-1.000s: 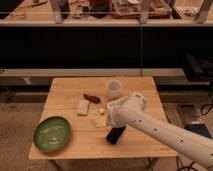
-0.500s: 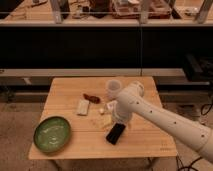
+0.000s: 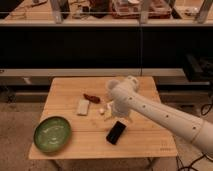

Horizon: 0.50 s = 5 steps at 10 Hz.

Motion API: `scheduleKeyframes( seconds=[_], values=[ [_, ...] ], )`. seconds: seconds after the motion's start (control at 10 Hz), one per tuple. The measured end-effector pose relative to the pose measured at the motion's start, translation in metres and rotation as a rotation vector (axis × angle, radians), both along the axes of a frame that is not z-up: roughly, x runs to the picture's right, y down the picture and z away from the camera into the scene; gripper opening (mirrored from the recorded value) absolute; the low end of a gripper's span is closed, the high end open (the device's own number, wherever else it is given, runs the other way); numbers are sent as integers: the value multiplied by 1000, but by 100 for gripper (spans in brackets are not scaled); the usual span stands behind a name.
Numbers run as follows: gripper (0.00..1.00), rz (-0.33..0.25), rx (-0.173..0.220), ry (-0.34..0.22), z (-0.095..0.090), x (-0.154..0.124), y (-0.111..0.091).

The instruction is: Place the eraser on the white sponge

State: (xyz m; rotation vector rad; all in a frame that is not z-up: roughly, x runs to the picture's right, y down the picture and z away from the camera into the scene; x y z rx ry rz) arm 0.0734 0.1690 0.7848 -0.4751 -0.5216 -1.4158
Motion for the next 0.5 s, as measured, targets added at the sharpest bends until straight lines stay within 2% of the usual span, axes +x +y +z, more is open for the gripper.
scheduleKeyframes(
  seconds=[0.1, 0.3, 0.5],
  values=[
    [80, 3, 18, 21, 6, 2, 14],
    [80, 2, 18, 87, 15, 14, 45],
    [80, 23, 13, 122, 20, 17, 60]
  ],
)
